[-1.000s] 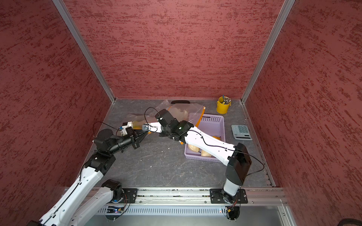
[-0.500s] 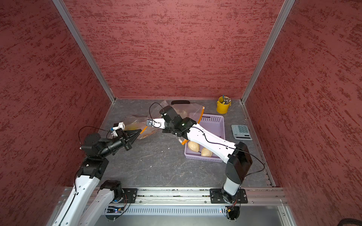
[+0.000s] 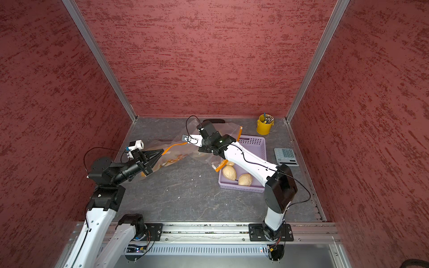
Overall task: Open the zip-top bag and take out the pear
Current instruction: Unzip the zipper on the zipper food storage bag.
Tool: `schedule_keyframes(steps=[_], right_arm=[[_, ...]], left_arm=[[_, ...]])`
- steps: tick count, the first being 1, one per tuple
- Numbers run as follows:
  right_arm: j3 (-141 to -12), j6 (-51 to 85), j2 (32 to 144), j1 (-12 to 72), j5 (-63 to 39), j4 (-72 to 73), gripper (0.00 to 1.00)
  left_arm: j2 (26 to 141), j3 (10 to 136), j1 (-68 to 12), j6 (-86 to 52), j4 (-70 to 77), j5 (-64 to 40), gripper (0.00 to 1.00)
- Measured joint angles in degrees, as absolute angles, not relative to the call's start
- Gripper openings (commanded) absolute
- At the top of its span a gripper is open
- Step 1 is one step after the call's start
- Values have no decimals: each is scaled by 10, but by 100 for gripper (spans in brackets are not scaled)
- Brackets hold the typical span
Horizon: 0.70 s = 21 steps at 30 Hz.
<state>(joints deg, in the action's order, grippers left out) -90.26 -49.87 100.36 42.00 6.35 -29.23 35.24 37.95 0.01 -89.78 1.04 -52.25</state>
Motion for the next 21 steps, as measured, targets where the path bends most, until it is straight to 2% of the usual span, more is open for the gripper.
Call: schedule_keyframes(steps=[21], right_arm=[[-890, -479, 1050, 359, 47, -275, 0]], left_arm=[[356, 398, 12, -895, 11, -530, 0]])
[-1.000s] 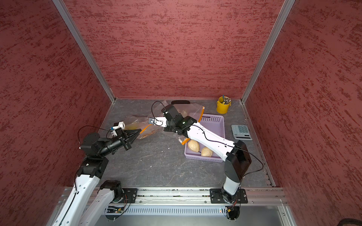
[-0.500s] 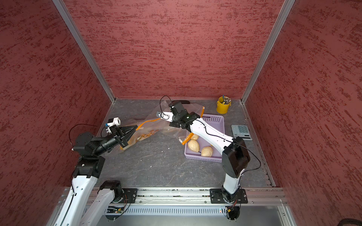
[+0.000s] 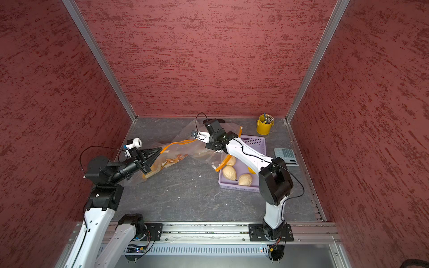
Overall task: Open the zip-top bag and take out the pear
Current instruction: Unzip the zipper on the zipper food storage bag.
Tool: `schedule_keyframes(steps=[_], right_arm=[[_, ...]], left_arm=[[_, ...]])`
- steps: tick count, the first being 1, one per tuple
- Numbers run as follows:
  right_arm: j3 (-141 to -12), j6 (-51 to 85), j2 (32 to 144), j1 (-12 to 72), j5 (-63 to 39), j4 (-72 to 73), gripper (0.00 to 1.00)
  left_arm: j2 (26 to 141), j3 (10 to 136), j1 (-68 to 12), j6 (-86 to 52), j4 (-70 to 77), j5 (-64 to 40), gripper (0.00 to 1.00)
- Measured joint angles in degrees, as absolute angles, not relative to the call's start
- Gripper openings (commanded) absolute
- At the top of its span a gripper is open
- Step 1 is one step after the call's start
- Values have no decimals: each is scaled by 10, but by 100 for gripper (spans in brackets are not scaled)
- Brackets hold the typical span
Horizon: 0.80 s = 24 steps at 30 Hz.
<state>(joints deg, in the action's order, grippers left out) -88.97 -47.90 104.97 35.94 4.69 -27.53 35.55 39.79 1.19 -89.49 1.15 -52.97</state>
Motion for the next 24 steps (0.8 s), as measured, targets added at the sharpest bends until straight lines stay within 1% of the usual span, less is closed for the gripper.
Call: schedule_keyframes(steps=[1, 2, 3, 4, 5, 6, 7, 8, 10, 13, 17, 20, 22, 24], right_arm=[[-887, -477, 1049, 359, 45, -271, 0], [-884, -473, 1047, 359, 42, -270, 5], [-880, -469, 1044, 359, 39, -269, 14], [-877, -462, 1040, 359, 36, -270, 29], [-873, -454, 1034, 358, 30, -270, 41], [-870, -446, 1027, 357, 25, -271, 49], [-867, -435, 1017, 356, 18, -271, 55], [-863, -423, 1004, 354, 9, -271, 59], [-854, -390, 971, 351, -11, -270, 64], [-846, -335, 912, 346, -46, -270, 66], [-846, -246, 848, 338, -102, -273, 65], [-845, -147, 825, 336, -167, -278, 55], [-827, -58, 811, 336, -219, -271, 46], [-783, 22, 792, 337, -265, -250, 37]], left_arm=[[355, 398, 13, -892, 11, -531, 0], [355, 398, 13, -889, 10, -532, 0], [354, 398, 13, -885, 9, -535, 0], [353, 398, 13, -878, 6, -538, 0], [350, 398, 13, -868, 1, -541, 0], [345, 398, 13, -858, -6, -542, 0], [337, 398, 13, -841, -22, -544, 0], [326, 397, 13, -822, -44, -544, 0], [300, 392, 13, -787, -86, -543, 0], [243, 353, 10, -750, -141, -543, 0], [178, 271, -2, -732, -208, -534, 0], [139, 228, -7, -732, -248, -525, 1], [124, 217, -7, -732, -264, -522, 1], [117, 215, -8, -733, -272, -520, 1]])
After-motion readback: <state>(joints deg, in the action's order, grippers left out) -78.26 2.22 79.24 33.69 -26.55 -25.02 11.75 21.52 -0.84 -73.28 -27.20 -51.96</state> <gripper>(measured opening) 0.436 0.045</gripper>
